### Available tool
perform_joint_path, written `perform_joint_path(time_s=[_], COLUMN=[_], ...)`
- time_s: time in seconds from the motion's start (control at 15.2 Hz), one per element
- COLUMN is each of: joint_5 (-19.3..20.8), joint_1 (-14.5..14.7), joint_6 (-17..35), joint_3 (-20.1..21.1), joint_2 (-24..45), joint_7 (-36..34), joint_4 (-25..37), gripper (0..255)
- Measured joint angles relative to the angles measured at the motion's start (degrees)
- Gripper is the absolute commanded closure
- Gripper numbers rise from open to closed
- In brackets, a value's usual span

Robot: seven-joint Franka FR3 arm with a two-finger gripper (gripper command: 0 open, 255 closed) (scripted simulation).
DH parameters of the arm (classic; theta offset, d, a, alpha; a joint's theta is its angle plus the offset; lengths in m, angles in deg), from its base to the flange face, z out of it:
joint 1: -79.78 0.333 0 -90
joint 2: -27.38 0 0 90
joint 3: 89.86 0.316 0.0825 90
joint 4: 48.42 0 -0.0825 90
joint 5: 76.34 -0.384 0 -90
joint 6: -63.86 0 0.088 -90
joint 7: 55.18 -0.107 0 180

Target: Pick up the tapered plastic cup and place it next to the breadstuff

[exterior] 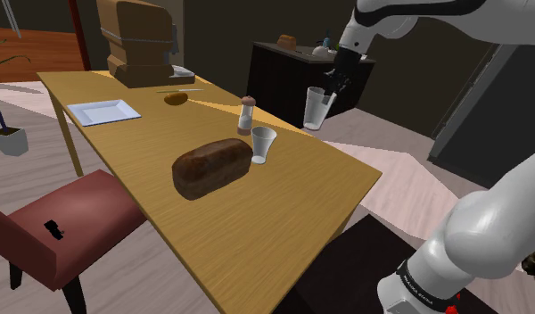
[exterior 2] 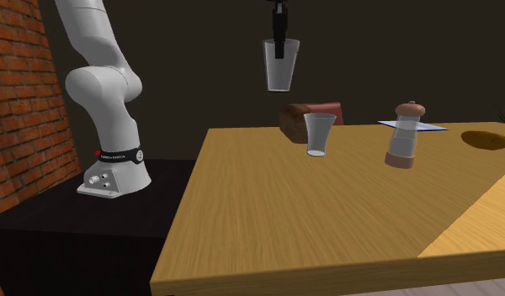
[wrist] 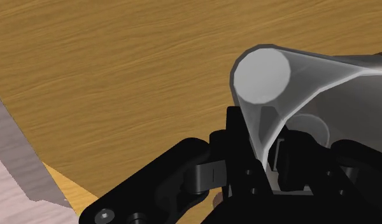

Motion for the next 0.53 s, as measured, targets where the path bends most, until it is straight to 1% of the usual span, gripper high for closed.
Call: perform_joint_path(time_s=[0.07, 0.26, 0.53], joint_5=[0.0, -0.3, -0.9], joint_1=[0.6, 2.2, 4.7], joint_6=[0.6, 1.1, 2.5], joint_3=[0.9, 3.3, 6.7], joint_2=[-0.7, -1.1, -0.3], joint_7=[-1.4, -5.4, -11.0], joint_4=[-1.0, -1.5, -1.3], gripper=[255, 255, 255])
